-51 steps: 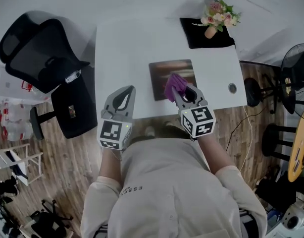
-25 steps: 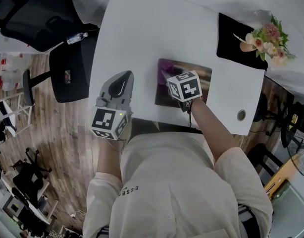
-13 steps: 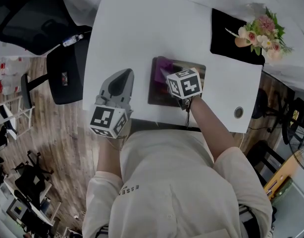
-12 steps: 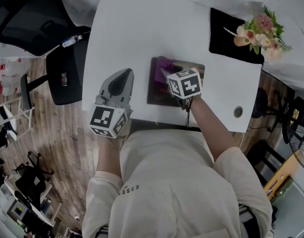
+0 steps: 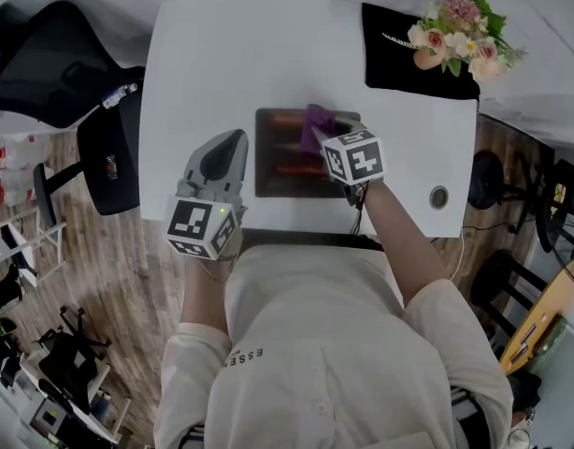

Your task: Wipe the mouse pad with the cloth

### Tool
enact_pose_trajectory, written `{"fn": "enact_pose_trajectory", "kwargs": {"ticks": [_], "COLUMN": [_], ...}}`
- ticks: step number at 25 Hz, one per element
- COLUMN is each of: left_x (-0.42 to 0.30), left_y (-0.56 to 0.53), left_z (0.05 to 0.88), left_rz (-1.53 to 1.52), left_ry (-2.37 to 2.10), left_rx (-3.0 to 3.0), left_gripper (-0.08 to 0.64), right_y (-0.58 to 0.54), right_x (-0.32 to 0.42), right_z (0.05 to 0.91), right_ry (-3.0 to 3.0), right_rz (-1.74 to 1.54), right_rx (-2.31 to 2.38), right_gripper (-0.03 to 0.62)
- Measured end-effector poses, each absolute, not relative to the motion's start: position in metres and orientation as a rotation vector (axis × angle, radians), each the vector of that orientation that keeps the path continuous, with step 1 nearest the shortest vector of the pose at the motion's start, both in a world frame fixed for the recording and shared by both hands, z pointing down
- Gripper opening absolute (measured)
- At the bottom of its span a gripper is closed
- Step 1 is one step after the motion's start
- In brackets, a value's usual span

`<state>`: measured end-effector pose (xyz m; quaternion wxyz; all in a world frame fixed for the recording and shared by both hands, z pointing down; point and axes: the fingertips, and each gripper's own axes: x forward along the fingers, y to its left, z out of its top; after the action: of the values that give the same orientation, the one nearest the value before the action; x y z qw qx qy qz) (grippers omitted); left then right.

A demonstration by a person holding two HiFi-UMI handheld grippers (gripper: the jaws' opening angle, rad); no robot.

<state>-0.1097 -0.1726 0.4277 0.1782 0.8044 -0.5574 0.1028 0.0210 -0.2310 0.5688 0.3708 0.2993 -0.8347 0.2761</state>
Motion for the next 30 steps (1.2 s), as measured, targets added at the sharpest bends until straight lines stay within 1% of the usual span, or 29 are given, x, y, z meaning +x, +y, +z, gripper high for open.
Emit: {"fn": "enact_pose_trajectory", "kwargs": {"ticks": [12, 19, 24, 30], "left_x": [-0.061, -0.056, -0.062, -0.085], "left_y": [-0.176, -0.175, -0.170, -0.159], "left_z": [0.432, 0.428, 0.425, 0.425], "left_rz": [0.298, 0.301, 0.342, 0.398], "left_ry": [-1.519, -1.520, -1.514, -1.505], "left_rx": [2.341, 2.363, 2.389, 2.398], "left_gripper": [0.000, 0.000, 0.000, 0.000], "right_y": [-0.241, -0.244, -0.240, -0.215], "right_x": [0.102, 0.131, 0.121, 0.062], "right_z": [0.571, 0.568, 0.550, 0.529], "right_ry": [-2.070, -2.017, -2.065, -2.159], "right_rz": [0.707, 0.700, 0.721, 0.754], "right_rx": [0.884, 0.950, 0.957, 0.827], "right_gripper": [0.104, 0.103, 0.103, 0.103]}}
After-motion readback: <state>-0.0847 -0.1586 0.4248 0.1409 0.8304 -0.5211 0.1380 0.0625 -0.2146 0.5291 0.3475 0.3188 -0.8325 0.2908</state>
